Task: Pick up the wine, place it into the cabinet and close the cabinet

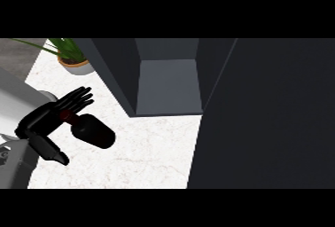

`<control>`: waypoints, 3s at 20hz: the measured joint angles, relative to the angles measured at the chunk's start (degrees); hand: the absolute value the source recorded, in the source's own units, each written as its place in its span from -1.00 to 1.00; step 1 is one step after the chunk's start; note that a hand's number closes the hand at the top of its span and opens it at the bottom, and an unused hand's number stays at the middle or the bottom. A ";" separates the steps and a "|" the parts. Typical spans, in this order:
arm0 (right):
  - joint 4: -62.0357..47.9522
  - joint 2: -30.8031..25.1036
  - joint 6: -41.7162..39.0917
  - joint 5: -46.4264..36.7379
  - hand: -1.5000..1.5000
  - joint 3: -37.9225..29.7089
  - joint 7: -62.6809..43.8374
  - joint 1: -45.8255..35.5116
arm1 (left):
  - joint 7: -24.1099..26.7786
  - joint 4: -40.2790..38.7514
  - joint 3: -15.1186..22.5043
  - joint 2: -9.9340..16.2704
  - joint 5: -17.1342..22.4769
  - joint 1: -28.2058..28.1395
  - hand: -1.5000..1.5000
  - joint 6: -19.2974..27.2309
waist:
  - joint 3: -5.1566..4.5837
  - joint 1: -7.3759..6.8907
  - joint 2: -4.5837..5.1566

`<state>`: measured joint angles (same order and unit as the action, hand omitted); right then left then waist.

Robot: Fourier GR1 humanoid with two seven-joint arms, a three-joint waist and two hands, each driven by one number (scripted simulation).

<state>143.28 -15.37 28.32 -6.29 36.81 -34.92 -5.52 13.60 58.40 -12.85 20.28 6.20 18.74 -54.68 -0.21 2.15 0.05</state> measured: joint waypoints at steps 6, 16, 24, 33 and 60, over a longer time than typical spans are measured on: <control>0.10 -1.59 1.15 -0.05 -1.00 0.63 0.56 -0.02 | 6.50 -6.67 1.78 -0.11 -5.66 2.62 -1.00 4.62 | -0.02 0.26 0.01; -0.61 -2.76 2.86 0.28 -1.00 1.18 1.38 -2.04 | 13.42 -17.49 7.09 -0.76 -9.86 4.36 -1.00 8.07 | -0.08 0.60 0.14; -0.47 -4.73 3.77 0.63 -1.00 0.47 1.19 -2.95 | 16.76 -23.09 10.81 -0.77 -10.90 5.52 -1.00 9.22 | -0.11 0.87 0.13; -0.72 -6.20 5.01 1.01 -1.00 1.01 2.20 -2.86 | 21.65 -26.66 13.69 -2.45 -10.73 6.19 1.00 12.09 | -0.10 0.78 0.13; 0.03 -12.15 9.36 1.49 -1.00 1.42 5.10 0.75 | 31.06 -14.85 9.12 -11.37 0.66 -6.72 1.00 34.46 | 0.39 -1.90 -0.91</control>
<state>143.31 -27.52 37.68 -4.79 38.23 -29.82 -4.77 44.66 43.56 -3.73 8.91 6.86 12.02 -20.22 0.18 0.25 -0.86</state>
